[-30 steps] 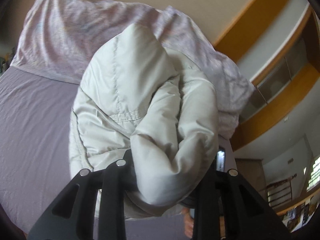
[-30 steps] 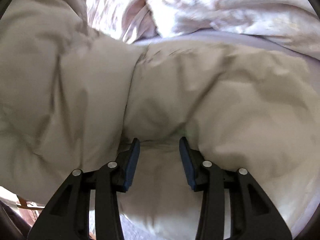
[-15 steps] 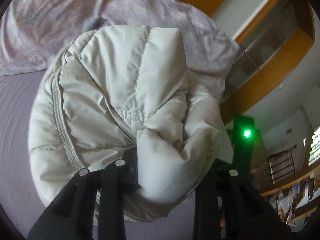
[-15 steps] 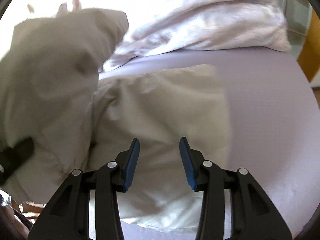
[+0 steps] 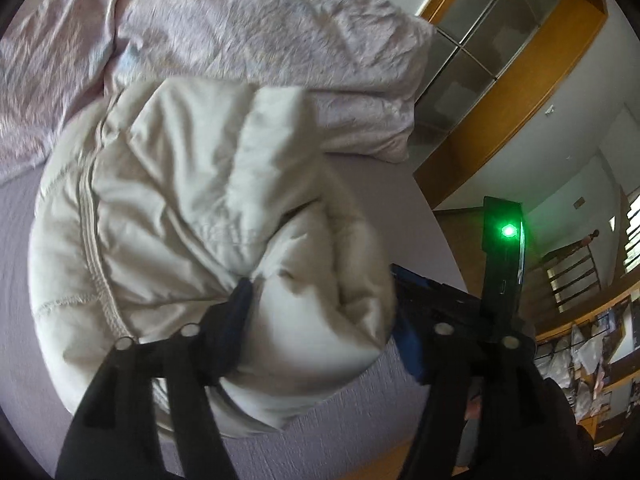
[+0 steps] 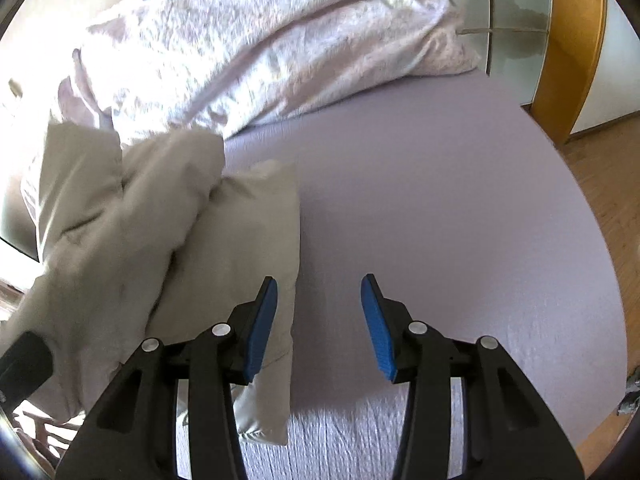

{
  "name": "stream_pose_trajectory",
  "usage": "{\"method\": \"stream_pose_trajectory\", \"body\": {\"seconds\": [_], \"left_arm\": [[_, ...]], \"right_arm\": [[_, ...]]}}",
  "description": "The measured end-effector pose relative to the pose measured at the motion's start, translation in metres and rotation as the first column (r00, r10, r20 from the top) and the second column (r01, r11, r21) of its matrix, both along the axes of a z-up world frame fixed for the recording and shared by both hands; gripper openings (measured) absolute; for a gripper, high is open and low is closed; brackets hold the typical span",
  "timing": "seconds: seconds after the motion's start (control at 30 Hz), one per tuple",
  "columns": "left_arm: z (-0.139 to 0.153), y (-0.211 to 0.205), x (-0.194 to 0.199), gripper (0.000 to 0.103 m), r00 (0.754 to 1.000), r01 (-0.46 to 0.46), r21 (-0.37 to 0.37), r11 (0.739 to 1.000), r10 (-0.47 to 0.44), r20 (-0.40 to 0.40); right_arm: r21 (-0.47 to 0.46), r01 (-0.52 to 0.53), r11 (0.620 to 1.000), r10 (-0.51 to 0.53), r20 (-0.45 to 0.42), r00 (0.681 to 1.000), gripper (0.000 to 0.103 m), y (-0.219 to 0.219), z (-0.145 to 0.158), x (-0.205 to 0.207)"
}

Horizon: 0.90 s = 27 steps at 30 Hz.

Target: Fold large clothes

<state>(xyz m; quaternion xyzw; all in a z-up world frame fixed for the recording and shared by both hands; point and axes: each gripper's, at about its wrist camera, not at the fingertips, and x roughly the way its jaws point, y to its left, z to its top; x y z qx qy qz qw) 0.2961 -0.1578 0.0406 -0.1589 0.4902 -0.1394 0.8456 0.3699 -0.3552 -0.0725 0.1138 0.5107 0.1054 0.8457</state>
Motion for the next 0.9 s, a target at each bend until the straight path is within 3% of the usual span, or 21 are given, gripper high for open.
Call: {"method": "stream_pose_trajectory", "body": {"seconds": [0.17, 0.37, 0.63, 0.77, 0.9], "left_arm": [[0.032, 0.012, 0.001, 0.068, 0.998, -0.027, 0.026, 0.999, 0.026, 0.059], [0.063, 0.065, 0.004, 0.074, 0.978, -0.153, 0.082, 0.985, 0.139, 0.154], [0.010, 0.142, 0.022, 0.074, 0.943, -0.330, 0.182, 0.926, 0.331, 0.024], [-0.022, 0.149, 0.024, 0.074, 0.940, -0.323, 0.180, 0.929, 0.337, -0.055], [-0.039, 0.134, 0.027, 0.074, 0.946, -0.304, 0.146, 0.941, 0.316, -0.068]], "right_arm": [[0.024, -0.011, 1.000, 0.010, 0.051, 0.999, 0.046, 0.002, 0.027, 0.005], [0.044, -0.073, 0.996, 0.067, 0.126, 0.990, 0.046, 0.027, 0.061, 0.020], [0.042, -0.184, 0.982, 0.175, 0.165, 0.971, 0.046, 0.072, 0.081, 0.019], [0.037, -0.202, 0.979, 0.193, 0.165, 0.967, 0.046, 0.082, 0.081, 0.018], [0.052, -0.208, 0.977, 0.197, 0.167, 0.966, 0.046, 0.083, 0.083, 0.018]]}}
